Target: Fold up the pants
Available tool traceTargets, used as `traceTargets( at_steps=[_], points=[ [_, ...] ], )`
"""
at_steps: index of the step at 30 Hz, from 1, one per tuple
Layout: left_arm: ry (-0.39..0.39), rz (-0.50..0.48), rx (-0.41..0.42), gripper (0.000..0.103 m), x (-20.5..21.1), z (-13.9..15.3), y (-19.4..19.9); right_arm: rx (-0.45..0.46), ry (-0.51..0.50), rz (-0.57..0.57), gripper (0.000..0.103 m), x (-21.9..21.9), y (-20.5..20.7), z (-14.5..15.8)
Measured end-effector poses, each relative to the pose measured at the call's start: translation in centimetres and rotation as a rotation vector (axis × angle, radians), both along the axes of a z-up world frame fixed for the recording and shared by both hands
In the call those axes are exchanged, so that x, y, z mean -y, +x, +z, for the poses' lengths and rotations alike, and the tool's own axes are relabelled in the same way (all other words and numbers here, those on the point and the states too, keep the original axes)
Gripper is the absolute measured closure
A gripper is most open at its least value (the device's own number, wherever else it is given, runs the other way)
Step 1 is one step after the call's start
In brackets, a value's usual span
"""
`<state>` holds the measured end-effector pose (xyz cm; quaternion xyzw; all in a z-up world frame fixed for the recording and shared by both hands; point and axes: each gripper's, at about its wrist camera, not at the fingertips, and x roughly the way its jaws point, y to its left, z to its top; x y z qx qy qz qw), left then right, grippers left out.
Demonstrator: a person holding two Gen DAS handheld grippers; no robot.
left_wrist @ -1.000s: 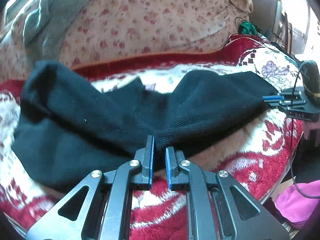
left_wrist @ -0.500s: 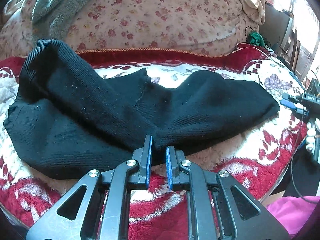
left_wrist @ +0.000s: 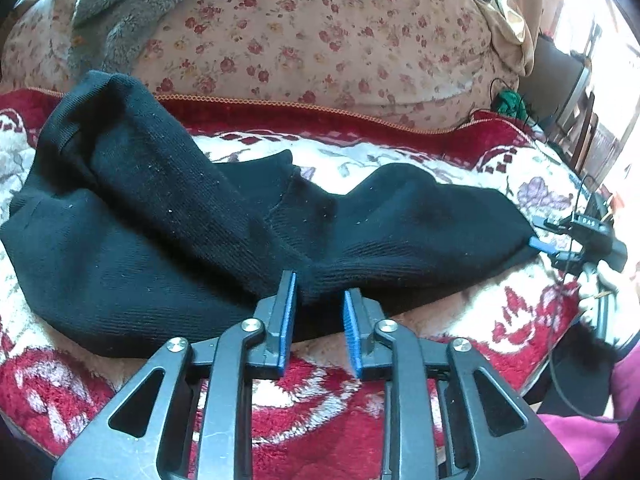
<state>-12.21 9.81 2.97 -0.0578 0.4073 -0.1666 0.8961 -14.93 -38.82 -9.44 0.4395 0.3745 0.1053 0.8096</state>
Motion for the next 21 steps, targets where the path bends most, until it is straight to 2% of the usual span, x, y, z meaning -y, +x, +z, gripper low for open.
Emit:
traceTargets(
  at_steps=[5,7,9,14,17,19,21],
  points=[
    [-0.038,0.033,-0.011,0.079,-0.2,0.1,0.1,-0.009,-0.012,0.001,0.055,-1.0,1.2,-0.1],
    [-0.073,0.049,-0.019,0.077,-0.7,0.4,0.0,-0.007,0.013,-0.015,0.055,-1.0,1.6,-0.2],
    [-0.099,0.070,-0.017,0.063,-1.5,0.8,-0.4,0.001,0.038,-0.019,0.055,-0.9,1.7,-0.3],
    [-0.163,0.145,-0.021,0.057,-4.4,1.5,-1.0,0.037,0.001,0.001,0.080,-0.9,1.6,-0.6],
    [-0.171,0.194,-0.021,0.054,-6.1,1.9,-0.3,0.067,0.025,-0.004,0.086,-0.4,1.6,-0.8],
    [-0.155,0.229,0.000,0.054,-7.0,2.7,0.5,0.075,0.032,-0.007,0.087,-0.1,1.3,-0.8],
    [-0.140,0.228,-0.001,0.050,-7.5,3.5,1.9,0.079,0.044,-0.012,0.087,0.0,1.0,-1.0]
  ],
)
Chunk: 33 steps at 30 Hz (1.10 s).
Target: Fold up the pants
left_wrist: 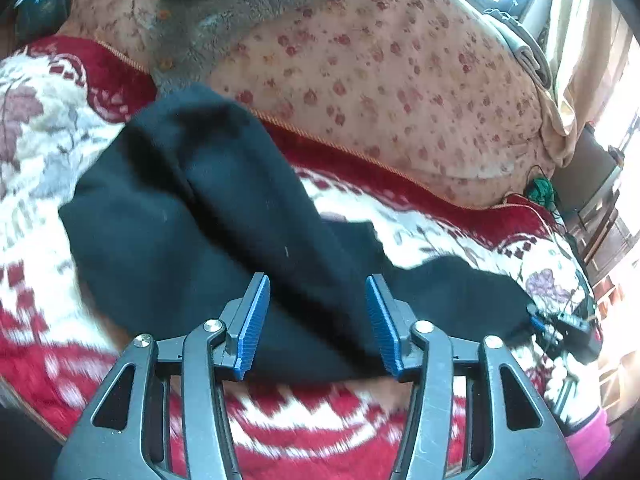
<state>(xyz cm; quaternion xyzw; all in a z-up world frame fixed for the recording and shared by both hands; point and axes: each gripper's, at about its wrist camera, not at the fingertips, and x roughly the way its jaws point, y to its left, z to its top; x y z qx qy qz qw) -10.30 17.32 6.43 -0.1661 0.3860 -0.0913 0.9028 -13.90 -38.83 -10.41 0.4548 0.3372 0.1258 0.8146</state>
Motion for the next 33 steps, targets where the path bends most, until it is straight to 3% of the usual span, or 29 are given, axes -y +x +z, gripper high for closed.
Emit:
traceTargets(
  at_steps=[4,8,12,18,20,22,24,25,27,33],
  points=[
    [0.166,0.021,-0.038,0.050,0.7,1.2,3.6,-0.020,0.028,-0.001,0.087,0.2,0.0,-0.8],
    [0.317,0.026,-0.166,0.049,1.8,1.1,8.6,-0.017,0.022,0.005,0.087,0.2,0.1,-0.8],
    [0.408,0.045,-0.348,0.049,2.4,-0.2,12.8,-0.022,0.029,0.008,0.087,0.1,0.4,-1.0],
    [0.459,0.054,-0.517,0.049,2.6,-2.5,16.3,-0.025,0.038,0.022,0.087,0.2,0.7,-1.2],
    [0.464,0.060,-0.545,0.049,2.6,-3.2,16.7,-0.024,0.034,0.028,0.087,0.3,0.8,-1.2],
    [0.467,0.062,-0.541,0.056,2.6,-3.3,16.9,-0.023,0.028,0.031,0.087,0.2,0.8,-1.1],
    [0.452,0.073,-0.518,0.085,2.1,-3.1,16.7,-0.020,0.012,0.041,0.087,0.2,0.9,-0.9],
    [0.441,0.080,-0.513,0.089,1.8,-2.9,16.6,-0.019,0.007,0.043,0.087,0.1,1.0,-0.8],
    [0.380,0.089,-0.481,0.095,0.6,-2.6,15.9,-0.012,-0.009,0.045,0.087,-0.1,1.0,-0.6],
    [0.236,0.146,-0.325,0.098,-1.8,0.3,11.6,0.027,-0.004,0.029,0.091,-0.1,0.6,0.0]
  ],
)
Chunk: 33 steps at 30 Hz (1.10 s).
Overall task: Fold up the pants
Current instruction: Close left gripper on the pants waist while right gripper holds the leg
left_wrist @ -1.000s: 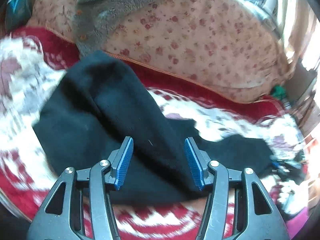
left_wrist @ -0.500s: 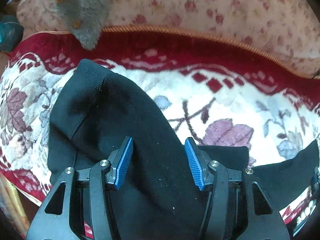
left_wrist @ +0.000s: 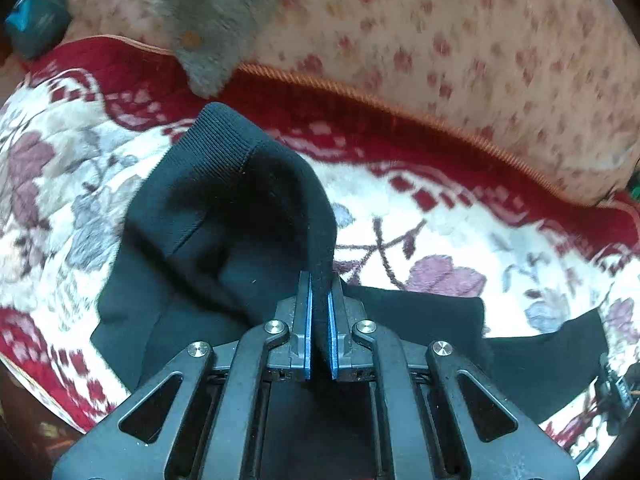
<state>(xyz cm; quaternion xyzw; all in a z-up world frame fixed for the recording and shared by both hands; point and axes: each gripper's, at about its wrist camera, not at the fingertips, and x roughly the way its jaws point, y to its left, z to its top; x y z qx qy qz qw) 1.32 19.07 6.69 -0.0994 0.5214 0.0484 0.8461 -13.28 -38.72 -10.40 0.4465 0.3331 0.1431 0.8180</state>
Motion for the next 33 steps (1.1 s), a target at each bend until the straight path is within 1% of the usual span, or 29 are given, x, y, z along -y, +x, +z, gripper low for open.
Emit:
traceTargets(
  at_steps=[3,5,6,9,11,12,13,15,16,17,19,20,22,25,31,32,33],
  points=[
    [-0.064,0.039,0.076,0.098,-1.1,1.3,-2.9,0.029,-0.002,-0.024,0.092,0.6,-0.6,0.8],
    [-0.113,0.069,0.117,0.098,-2.1,1.5,-5.0,0.047,-0.018,-0.051,0.097,1.1,-1.3,1.5],
    [-0.129,0.081,0.130,0.098,-2.5,1.4,-6.2,0.052,-0.020,-0.062,0.097,1.5,-1.5,1.7],
    [-0.173,0.111,0.144,0.098,-3.5,0.3,-8.7,0.070,-0.011,-0.108,0.099,2.8,-2.7,2.3],
    [-0.194,0.147,0.131,0.098,-4.1,-0.5,-9.9,0.070,0.008,-0.120,0.098,3.3,-3.0,2.4],
    [-0.219,0.170,0.126,0.098,-4.7,-1.1,-10.4,0.072,0.007,-0.128,0.098,3.4,-3.1,2.5],
    [-0.236,0.188,0.122,0.098,-5.2,-1.6,-10.9,0.071,0.012,-0.145,0.097,3.4,-3.3,2.6],
    [-0.276,0.219,0.115,0.098,-5.9,-2.4,-11.5,0.042,0.058,-0.132,0.091,3.2,-3.1,2.4],
    [-0.285,0.225,0.114,0.098,-5.9,-2.7,-11.6,0.022,0.063,-0.115,0.084,2.9,-2.9,2.3],
    [-0.288,0.228,0.116,0.098,-6.1,-2.7,-11.8,0.008,0.055,-0.090,0.077,2.3,-2.8,2.3],
    [-0.284,0.232,0.122,0.098,-5.7,-2.7,-11.8,-0.021,0.032,-0.051,0.071,1.2,-2.7,2.0],
    [-0.277,0.231,0.125,0.098,-5.6,-2.6,-11.7,-0.053,0.035,-0.030,0.070,0.6,-2.5,1.5],
    [-0.266,0.227,0.129,0.098,-5.3,-2.5,-11.8,-0.084,0.052,-0.012,0.070,-0.1,-2.3,0.7],
    [-0.262,0.218,0.128,0.098,-5.3,-2.5,-11.6,-0.103,0.036,0.003,0.069,-1.1,-1.8,0.1],
    [-0.292,0.229,0.098,0.098,-5.4,-3.4,-11.2,-0.088,0.042,-0.002,0.067,-2.0,0.5,-0.1],
    [-0.289,0.226,0.100,0.098,-5.3,-3.2,-11.1,-0.075,0.054,0.000,0.067,-2.1,0.9,-0.3],
    [-0.286,0.222,0.102,0.098,-5.2,-3.1,-11.1,-0.064,0.066,0.001,0.069,-2.1,1.0,-0.3]
  ],
)
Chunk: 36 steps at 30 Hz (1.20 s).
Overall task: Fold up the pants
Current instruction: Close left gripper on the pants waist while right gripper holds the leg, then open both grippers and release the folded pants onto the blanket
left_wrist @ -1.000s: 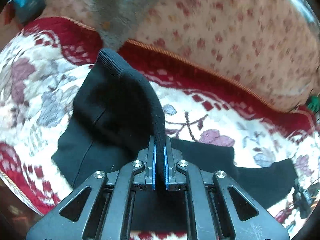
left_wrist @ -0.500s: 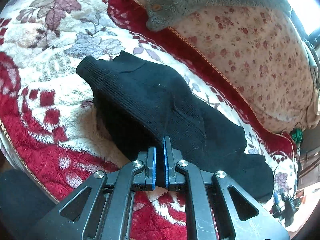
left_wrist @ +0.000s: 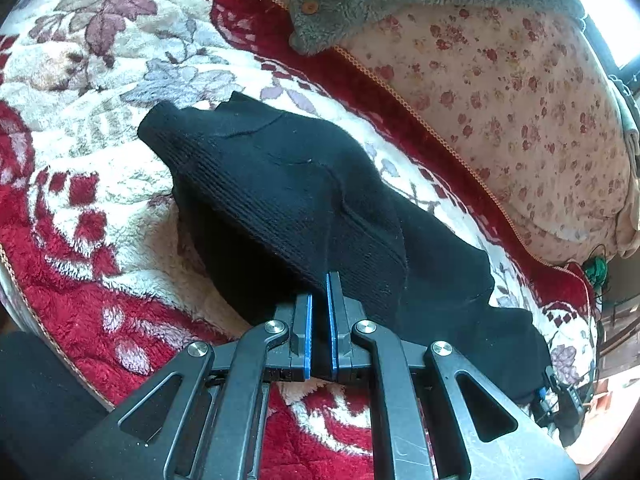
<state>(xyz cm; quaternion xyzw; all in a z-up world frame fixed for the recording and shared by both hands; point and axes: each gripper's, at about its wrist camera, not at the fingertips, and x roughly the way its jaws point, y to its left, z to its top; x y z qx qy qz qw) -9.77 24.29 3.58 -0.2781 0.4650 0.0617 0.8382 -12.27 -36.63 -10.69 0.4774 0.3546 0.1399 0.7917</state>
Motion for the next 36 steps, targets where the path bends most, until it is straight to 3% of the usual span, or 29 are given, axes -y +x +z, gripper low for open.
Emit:
traceTargets(
  at_steps=[2,5,9,12,17,20,29,34,36],
  points=[
    [0.003,-0.011,0.007,0.098,0.3,0.4,0.1,0.024,0.047,0.002,0.092,0.0,0.6,-0.6],
    [0.003,-0.020,0.030,0.098,0.5,1.4,0.4,0.071,0.087,-0.012,0.098,0.2,0.4,-0.6],
    [-0.005,-0.042,0.086,0.098,1.0,3.1,0.6,0.164,0.056,-0.044,0.098,1.6,-1.0,1.9],
    [0.020,-0.062,0.105,0.098,1.4,3.4,0.1,0.171,0.032,-0.058,0.098,2.4,-2.1,2.7],
    [-0.010,-0.041,0.033,0.098,0.2,-0.3,-1.0,0.094,-0.028,-0.096,0.098,3.5,-3.8,1.7],
    [-0.037,-0.038,0.043,0.097,-0.4,-1.4,-1.8,0.020,-0.110,-0.078,0.098,2.8,-3.7,0.9],
    [-0.008,0.002,0.124,0.095,-1.3,0.0,-4.2,-0.089,-0.313,-0.130,0.091,2.5,-4.5,2.9],
    [0.032,0.061,0.157,0.094,-3.4,1.4,-4.5,-0.022,-0.382,-0.138,0.089,1.2,-5.4,6.3],
    [0.012,0.067,0.153,0.077,-4.1,1.3,-4.1,0.057,-0.370,-0.061,0.085,-1.0,-4.8,8.1]
  ],
)
